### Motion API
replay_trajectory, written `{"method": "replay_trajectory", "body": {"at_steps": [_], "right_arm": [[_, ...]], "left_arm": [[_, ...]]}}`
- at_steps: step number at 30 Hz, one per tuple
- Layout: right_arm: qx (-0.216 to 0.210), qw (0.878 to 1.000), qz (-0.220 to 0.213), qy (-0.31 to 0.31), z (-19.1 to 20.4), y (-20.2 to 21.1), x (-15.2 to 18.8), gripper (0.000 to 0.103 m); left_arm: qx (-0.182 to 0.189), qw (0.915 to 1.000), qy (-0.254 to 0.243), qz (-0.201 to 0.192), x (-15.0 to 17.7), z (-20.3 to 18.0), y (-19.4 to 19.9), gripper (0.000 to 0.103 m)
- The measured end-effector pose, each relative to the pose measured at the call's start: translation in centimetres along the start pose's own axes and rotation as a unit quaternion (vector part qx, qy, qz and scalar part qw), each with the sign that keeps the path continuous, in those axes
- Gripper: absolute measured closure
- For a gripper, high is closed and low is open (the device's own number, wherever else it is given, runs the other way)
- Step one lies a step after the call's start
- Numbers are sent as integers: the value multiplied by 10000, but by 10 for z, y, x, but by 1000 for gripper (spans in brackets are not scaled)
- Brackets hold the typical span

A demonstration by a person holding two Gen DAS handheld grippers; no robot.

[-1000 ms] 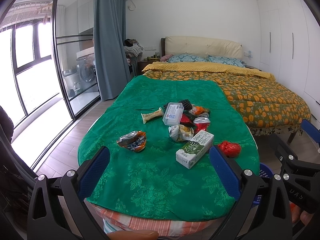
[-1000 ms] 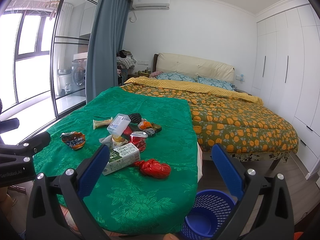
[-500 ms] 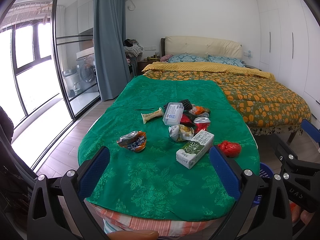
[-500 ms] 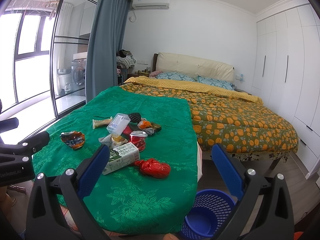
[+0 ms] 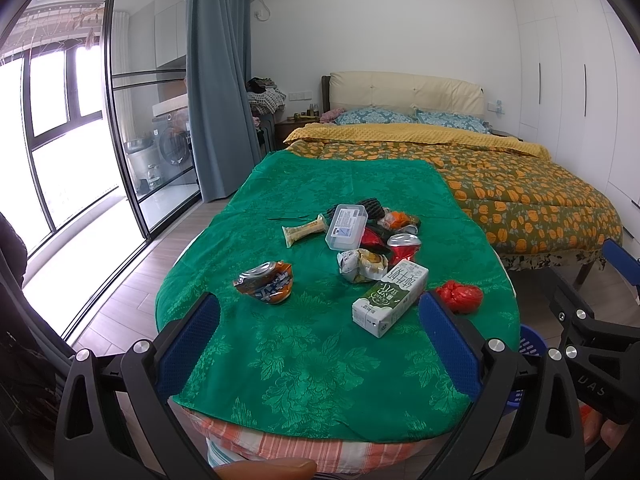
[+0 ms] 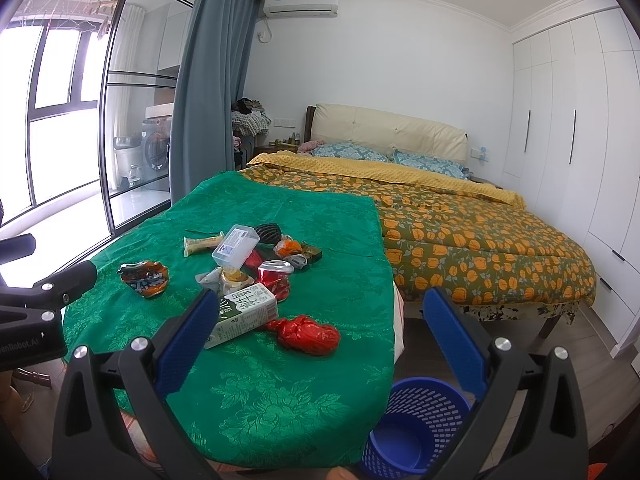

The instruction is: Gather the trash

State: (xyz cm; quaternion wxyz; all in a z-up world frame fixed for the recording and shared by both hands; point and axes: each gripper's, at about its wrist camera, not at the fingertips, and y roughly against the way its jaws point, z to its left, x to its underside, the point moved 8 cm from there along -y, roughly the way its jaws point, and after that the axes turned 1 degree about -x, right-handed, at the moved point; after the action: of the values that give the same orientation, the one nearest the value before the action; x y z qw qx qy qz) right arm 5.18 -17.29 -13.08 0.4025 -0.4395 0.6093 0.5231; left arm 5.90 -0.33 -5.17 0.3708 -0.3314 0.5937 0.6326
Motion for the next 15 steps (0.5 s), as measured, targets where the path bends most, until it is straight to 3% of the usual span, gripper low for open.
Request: {"method": "replay_trajectory", "body": {"at_steps": [8,12,15], "right_arm": [[11,10000,9,-3,0,0,-1,5],[61,10000,25,-59,-13,-3,6,5],[79,9999,29,-64,-17,-4,7,5]], "left_arm": [[12,10000,-10,16,2,-1,0,4],[137,9999,-15,64,26,-7,-3,4],[270,9996,-41,88,15,-12,-17,4]]}}
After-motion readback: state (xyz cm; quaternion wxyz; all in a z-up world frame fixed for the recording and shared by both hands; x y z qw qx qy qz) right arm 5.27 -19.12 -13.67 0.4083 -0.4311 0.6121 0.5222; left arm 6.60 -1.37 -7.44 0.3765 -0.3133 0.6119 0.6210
